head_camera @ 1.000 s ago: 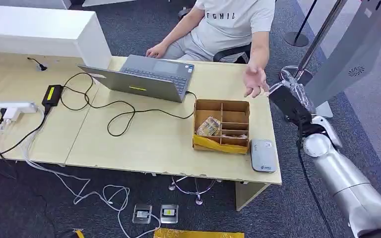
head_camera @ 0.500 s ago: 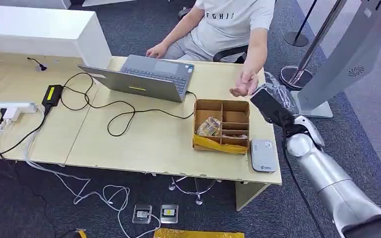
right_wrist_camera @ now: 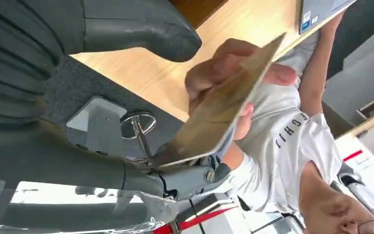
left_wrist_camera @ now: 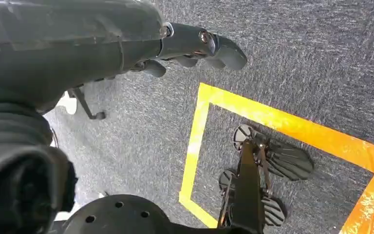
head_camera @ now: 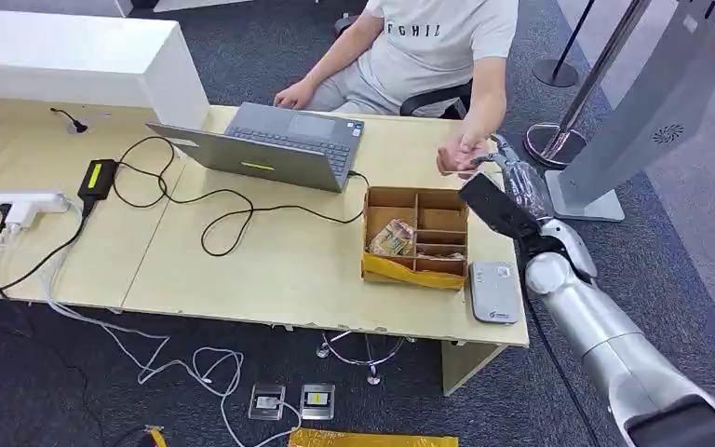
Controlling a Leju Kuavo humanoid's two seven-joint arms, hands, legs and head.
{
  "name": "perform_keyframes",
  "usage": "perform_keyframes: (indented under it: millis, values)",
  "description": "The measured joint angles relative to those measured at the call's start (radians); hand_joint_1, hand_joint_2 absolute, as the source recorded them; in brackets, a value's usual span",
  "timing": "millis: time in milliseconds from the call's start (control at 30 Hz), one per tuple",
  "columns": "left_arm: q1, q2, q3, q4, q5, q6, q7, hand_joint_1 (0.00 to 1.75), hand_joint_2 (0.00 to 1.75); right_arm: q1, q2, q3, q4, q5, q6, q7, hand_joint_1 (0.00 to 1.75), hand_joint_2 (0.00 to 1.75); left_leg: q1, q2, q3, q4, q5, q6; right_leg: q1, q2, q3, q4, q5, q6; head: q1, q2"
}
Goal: Pass the card to the sensor for recognition and then transmit it.
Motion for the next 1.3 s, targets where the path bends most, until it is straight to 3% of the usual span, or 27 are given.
perform_keyframes:
  millis: [567,867,967,1100,1300]
  values:
    - [0.0,0.0,-0.005,0.0,0.004,0.009,0.0,0.0,0.0,-0.016,0.025,0.0,0.072,0.001,-0.008,-0.017,0.0,1.75,0.0,0.0,0.0,0.0,0.0,0.0,0.0,0.0,0.0,0.0,0.0,0.0,0.0,0.0]
    - [0.006,0.001,-0.006,0.0,0.016,0.007,0.0,0.0,0.0,-0.003,-0.005,0.0,-0.002,0.001,0.032,0.048,0.0,1.75,0.0,0.0,0.0,0.0,0.0,0.0,0.0,0.0,0.0,0.0,0.0,0.0,0.0,0.0]
    - [0.011,0.001,-0.006,0.0,0.022,0.01,0.0,0.0,0.0,0.011,-0.03,0.001,-0.051,0.014,0.068,0.124,0.0,1.75,0.0,0.0,0.001,0.001,0.0,0.0,0.0,0.0,0.0,0.0,0.0,0.0,0.0,0.0]
    - [0.028,0.001,-0.006,0.0,0.035,0.019,-0.001,0.0,0.0,0.069,-0.131,-0.001,-0.244,0.076,0.186,0.313,0.0,1.75,0.0,0.0,0.001,0.001,0.0,0.0,0.0,0.0,0.0,0.0,0.0,0.0,0.0,0.0]
    - [0.032,0.002,-0.006,0.001,0.042,0.024,-0.006,0.0,0.0,0.121,-0.249,0.001,-0.499,0.191,0.22,0.378,0.0,1.75,0.0,0.002,0.001,0.0,-0.001,0.0,0.0,0.001,-0.001,0.0,0.0,0.0,-0.001,0.0]
